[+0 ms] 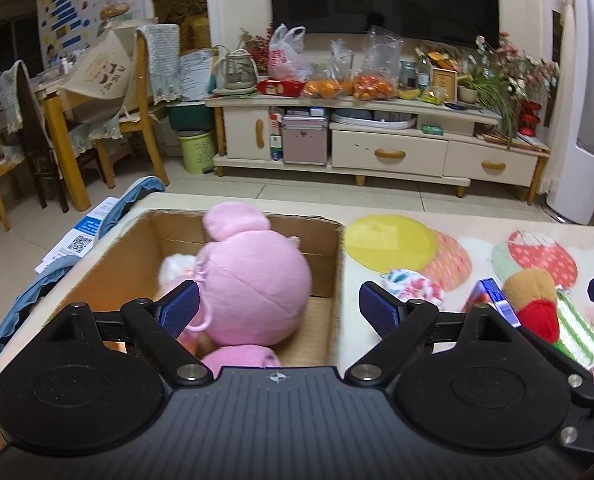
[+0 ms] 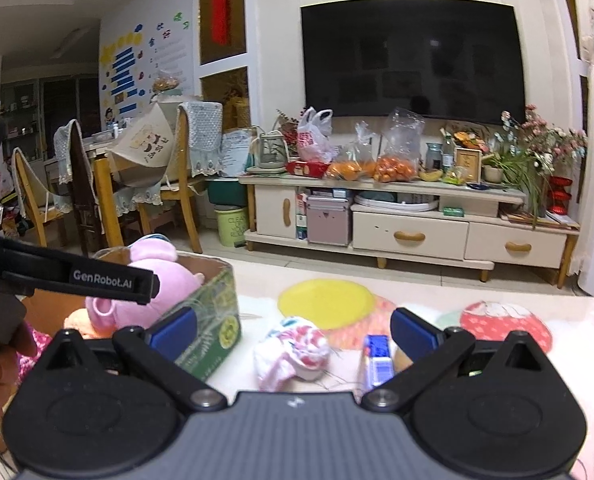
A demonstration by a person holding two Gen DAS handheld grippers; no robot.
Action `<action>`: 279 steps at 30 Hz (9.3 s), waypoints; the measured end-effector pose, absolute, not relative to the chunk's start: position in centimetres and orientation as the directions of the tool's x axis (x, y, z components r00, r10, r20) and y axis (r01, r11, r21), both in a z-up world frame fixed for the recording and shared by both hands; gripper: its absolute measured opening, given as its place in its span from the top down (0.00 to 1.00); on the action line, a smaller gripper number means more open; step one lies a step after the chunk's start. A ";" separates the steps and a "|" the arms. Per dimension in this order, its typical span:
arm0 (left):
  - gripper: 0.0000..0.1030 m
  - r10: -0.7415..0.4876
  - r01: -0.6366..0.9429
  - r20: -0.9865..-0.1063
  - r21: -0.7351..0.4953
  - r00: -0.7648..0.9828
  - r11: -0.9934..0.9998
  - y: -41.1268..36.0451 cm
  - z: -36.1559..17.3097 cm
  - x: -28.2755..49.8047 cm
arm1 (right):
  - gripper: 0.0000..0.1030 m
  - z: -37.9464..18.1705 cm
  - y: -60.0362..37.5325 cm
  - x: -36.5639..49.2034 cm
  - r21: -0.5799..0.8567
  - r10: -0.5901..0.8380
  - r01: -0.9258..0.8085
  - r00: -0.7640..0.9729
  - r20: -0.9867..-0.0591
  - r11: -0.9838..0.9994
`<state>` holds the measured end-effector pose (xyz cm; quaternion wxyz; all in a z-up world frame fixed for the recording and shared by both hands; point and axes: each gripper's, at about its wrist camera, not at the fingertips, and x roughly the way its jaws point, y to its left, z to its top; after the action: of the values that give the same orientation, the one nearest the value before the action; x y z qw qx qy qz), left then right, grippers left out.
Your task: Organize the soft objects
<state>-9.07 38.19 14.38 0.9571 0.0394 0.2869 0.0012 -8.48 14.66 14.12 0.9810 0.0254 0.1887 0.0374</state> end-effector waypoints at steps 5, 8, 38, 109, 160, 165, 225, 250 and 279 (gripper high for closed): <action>0.00 0.007 0.051 -0.552 0.089 0.834 0.995 38.0 14.2 -9.2 | 0.01 14.0 13.2 -9.2 0.072 0.063 -0.040 0.928 -0.367 0.997; 0.00 -0.001 0.063 -0.552 0.092 0.834 0.994 37.9 14.1 -9.3 | 0.01 13.7 12.4 -9.7 0.079 0.055 -0.028 0.928 -0.369 0.996; 0.00 -0.084 0.182 -0.576 0.116 0.813 0.976 37.3 13.2 -9.8 | 0.01 11.0 6.6 -12.3 0.107 -0.028 0.078 0.913 -0.407 0.991; 0.00 -0.359 0.488 -0.560 0.094 0.747 0.868 18.4 5.8 -7.9 | 0.03 4.8 -7.4 -12.2 -0.013 -0.169 0.205 0.765 -0.622 0.979; 0.17 -0.130 0.308 -0.606 0.200 0.785 0.930 19.9 5.8 -12.1 | 0.19 5.1 -3.9 -14.1 -0.034 -0.186 0.206 0.787 -0.588 0.978; 0.17 -0.123 0.295 -0.603 0.195 0.788 0.935 21.1 6.4 -13.3 | 0.20 5.3 -2.7 -15.3 -0.034 -0.187 0.208 0.778 -0.600 0.977; 0.16 -0.115 0.174 -0.441 0.096 0.890 0.980 32.4 16.0 -17.1 | 0.21 15.4 11.5 -18.1 -0.049 -0.023 -0.002 0.865 -0.502 0.999; 0.16 0.029 -0.022 -0.439 0.020 0.898 1.000 40.1 18.4 -14.7 | 0.21 17.1 21.9 -12.8 -0.083 0.190 -0.259 0.858 -0.478 0.962; 0.16 0.147 -0.155 -0.504 0.025 0.851 0.988 42.9 17.7 -12.5 | 0.16 13.7 31.9 -9.3 -0.175 0.397 -0.616 0.672 -0.625 0.768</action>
<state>-12.48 42.91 17.74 0.9621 -0.0082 0.2612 0.0784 -9.28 31.93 13.66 0.8945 -0.1895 0.2894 0.2832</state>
